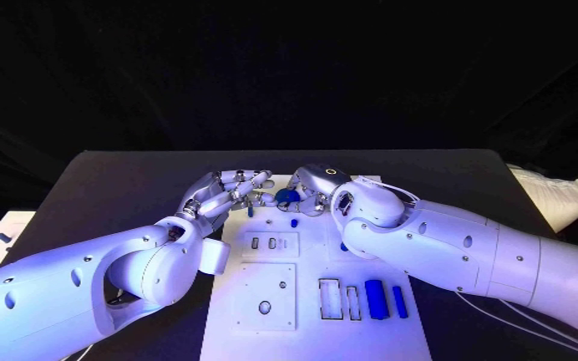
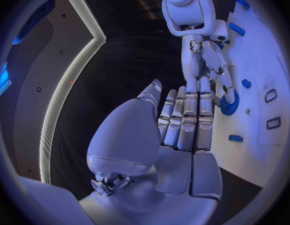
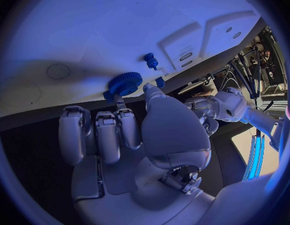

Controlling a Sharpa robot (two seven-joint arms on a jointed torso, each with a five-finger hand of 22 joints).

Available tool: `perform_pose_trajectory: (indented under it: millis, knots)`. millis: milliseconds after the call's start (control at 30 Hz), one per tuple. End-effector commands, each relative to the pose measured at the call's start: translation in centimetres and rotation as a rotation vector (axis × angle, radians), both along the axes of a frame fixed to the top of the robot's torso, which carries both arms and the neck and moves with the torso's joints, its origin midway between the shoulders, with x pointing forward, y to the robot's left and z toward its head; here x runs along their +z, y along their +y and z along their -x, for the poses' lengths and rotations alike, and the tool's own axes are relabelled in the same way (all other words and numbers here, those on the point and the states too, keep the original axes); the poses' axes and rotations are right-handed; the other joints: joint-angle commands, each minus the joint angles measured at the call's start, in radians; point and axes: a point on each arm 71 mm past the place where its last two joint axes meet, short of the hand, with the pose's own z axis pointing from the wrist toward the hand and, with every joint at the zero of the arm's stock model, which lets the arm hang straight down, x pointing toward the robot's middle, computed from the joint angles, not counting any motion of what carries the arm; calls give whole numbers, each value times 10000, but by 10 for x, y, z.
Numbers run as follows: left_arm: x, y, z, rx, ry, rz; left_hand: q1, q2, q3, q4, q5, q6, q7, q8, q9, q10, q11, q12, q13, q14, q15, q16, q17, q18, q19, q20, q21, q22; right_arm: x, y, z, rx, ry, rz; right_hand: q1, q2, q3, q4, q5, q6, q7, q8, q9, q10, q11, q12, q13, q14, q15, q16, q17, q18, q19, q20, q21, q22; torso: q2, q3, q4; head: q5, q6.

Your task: Assemble the parts on the task board

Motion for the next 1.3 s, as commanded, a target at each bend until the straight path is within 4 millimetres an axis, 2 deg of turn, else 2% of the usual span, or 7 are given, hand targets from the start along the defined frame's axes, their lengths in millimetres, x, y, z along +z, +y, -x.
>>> perform_pose_trajectory:
  millis: [33,367,467,667,900,1167,1300]
  knots:
    - [1,-2,0,-173,-59,122,103,25,4,-38,-5,20,49,-35,-10,38,48,-40,-4,73,5,-36,12,110,79,5,-47,-14,-3,-4,0,-137,84,-67,-27,16,-16,-50,70,-45,15,-58,-30,295,106,52,1568,981,73,39,2340,-93,-8,90,-3,316,-4,2,-11,-11,28]
    - [1,-1,1,-175,-44,116,94,21,9,-44,-8,23,49,-42,-10,47,48,-48,-4,76,4,-51,22,109,79,4,-48,-16,12,-29,11,807,-693,-2472,626,39,233,-308,353,-218,64,-57,-44,282,147,41,1573,988,117,51,2374,-92,-18,131,-6,320,-14,19,-19,-59,63]
    - [1,0,1,-154,-41,107,94,21,9,-44,-8,23,49,-42,-10,47,48,-48,-4,76,4,-51,22,109,79,4,-48,-16,17,-49,13,1065,-486,-3246,849,47,311,-451,365,-183,57,-45,-35,256,140,2,1548,987,113,50,2372,-88,-30,131,-13,309,-17,15,-29,-33,70]
    - [1,3,1,-107,-33,96,94,21,9,-44,-8,23,49,-42,-10,47,48,-48,-4,76,4,-51,22,109,79,4,-48,-16,27,-106,13,755,-10,-4002,1585,-29,539,-1031,356,-39,30,-25,-21,184,103,-111,1473,968,79,21,2295,-74,-84,105,-52,249,-53,19,-131,-36,80]
    - [1,4,2,-113,-30,104,91,17,11,-48,-8,20,50,-48,-11,46,49,-55,-5,76,5,-59,26,109,79,4,-49,-17,33,-168,23,328,92,-3566,2025,-243,561,-1470,-386,54,17,-31,-26,166,89,-168,1438,971,66,25,2312,-77,-83,89,-60,257,-69,60,-188,-193,103]
    - [1,5,1,-98,-30,102,91,17,11,-48,-8,20,50,-48,-11,46,49,-55,-5,76,5,-59,26,109,79,4,-49,-17,26,-206,21,-439,290,-3451,2256,-313,529,-1679,-675,42,16,-45,-35,149,85,-212,1410,968,62,19,2300,-71,-102,85,-77,234,-109,102,-271,-224,93]
    - [1,4,0,-104,-27,105,91,17,11,-48,-8,20,50,-48,-11,46,49,-55,-5,76,5,-59,26,109,79,4,-49,-17,20,-215,19,-711,385,-3431,2301,-334,522,-1721,-693,33,17,-48,-37,148,85,-215,1409,974,62,28,2326,-72,-101,85,-77,236,-89,108,-243,-304,112]
